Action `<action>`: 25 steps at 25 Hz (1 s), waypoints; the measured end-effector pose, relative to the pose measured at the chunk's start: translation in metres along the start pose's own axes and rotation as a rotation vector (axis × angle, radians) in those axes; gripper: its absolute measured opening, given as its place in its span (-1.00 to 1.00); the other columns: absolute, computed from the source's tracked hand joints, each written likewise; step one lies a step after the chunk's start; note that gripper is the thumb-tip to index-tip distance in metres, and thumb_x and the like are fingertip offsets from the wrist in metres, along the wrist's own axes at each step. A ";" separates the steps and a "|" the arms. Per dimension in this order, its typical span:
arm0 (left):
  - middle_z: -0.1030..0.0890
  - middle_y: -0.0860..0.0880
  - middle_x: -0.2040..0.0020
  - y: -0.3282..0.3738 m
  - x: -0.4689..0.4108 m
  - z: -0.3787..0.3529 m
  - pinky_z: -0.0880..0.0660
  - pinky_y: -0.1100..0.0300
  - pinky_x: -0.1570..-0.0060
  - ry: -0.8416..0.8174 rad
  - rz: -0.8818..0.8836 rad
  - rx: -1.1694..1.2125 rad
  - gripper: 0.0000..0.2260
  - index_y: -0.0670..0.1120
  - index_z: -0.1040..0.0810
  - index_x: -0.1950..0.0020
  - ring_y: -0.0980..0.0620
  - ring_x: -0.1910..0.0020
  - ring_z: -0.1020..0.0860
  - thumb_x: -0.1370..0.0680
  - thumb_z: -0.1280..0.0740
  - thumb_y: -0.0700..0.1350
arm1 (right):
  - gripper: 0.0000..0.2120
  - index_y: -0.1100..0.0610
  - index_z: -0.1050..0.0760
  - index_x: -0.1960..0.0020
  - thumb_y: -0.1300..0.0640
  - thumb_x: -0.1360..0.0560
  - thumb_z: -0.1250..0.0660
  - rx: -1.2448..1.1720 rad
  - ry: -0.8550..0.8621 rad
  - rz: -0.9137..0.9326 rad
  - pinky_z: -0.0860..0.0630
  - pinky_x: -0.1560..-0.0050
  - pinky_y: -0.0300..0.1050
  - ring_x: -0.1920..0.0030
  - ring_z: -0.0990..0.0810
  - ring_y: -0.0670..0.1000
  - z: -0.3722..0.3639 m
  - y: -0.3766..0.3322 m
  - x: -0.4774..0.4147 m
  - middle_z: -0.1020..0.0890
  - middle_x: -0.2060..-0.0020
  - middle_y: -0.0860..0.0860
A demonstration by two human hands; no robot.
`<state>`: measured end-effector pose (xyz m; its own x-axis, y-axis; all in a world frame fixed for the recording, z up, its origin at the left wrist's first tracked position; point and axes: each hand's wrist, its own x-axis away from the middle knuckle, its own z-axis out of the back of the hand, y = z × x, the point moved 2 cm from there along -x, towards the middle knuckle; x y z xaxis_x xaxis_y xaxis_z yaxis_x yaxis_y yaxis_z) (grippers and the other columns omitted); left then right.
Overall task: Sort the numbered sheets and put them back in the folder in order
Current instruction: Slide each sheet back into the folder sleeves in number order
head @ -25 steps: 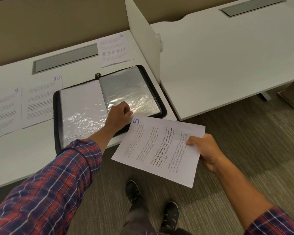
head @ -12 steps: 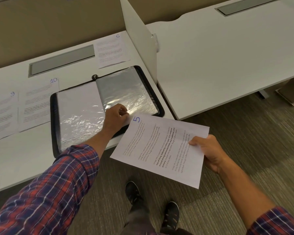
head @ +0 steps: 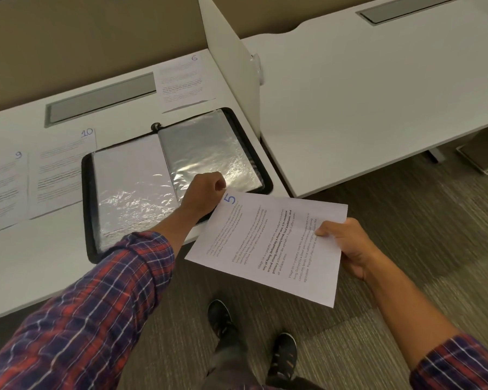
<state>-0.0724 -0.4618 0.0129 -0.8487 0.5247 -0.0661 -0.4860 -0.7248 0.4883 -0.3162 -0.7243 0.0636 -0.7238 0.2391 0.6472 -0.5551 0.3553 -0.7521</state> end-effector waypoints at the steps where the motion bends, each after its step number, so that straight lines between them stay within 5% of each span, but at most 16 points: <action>1: -0.69 -0.04 0.17 -0.001 -0.003 0.000 -0.58 0.14 0.16 -0.022 -0.002 0.002 -0.93 -0.12 -0.65 0.11 -0.03 0.19 -0.64 -0.53 -0.45 -0.27 | -0.71 0.13 -0.54 -0.23 0.38 -0.57 -0.32 -0.005 0.002 -0.002 -0.63 -0.19 0.30 -0.09 -0.73 0.27 -0.001 0.000 0.000 -0.72 -0.12 0.21; 8: -0.74 -0.04 0.07 -0.007 -0.007 0.020 -0.57 0.20 0.05 -0.198 -0.080 0.052 -0.91 -0.16 -0.74 -0.01 0.00 0.12 -0.66 -0.52 -0.54 -0.21 | -0.75 0.12 -0.55 -0.18 0.36 -0.56 -0.34 0.012 0.023 -0.010 -0.61 -0.22 0.35 -0.08 -0.74 0.26 -0.010 -0.004 -0.003 -0.73 -0.09 0.21; 20: -0.74 -0.04 0.10 -0.005 0.001 0.019 -0.66 0.13 0.07 -0.071 -0.034 0.044 -0.92 -0.17 -0.75 0.02 0.11 0.20 -0.64 -0.54 -0.45 -0.24 | -0.80 0.12 -0.57 -0.11 0.37 -0.57 -0.33 -0.005 0.071 0.034 -0.65 -0.18 0.25 -0.08 -0.73 0.23 -0.021 -0.009 0.005 -0.72 -0.08 0.18; 25: -0.71 -0.02 0.00 -0.008 0.005 0.016 -0.61 0.09 -0.03 -0.033 -0.013 0.014 -0.94 -0.09 -0.73 0.02 0.06 0.05 -0.62 -0.58 -0.45 -0.15 | -0.78 0.12 -0.59 -0.14 0.35 -0.58 -0.34 -0.038 0.138 0.070 -0.68 -0.13 0.17 -0.06 -0.73 0.16 -0.037 -0.003 0.008 -0.73 -0.05 0.13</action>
<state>-0.0688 -0.4462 0.0228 -0.8348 0.5488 -0.0437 -0.4939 -0.7115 0.4999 -0.3059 -0.6900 0.0755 -0.6956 0.3857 0.6060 -0.4874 0.3662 -0.7926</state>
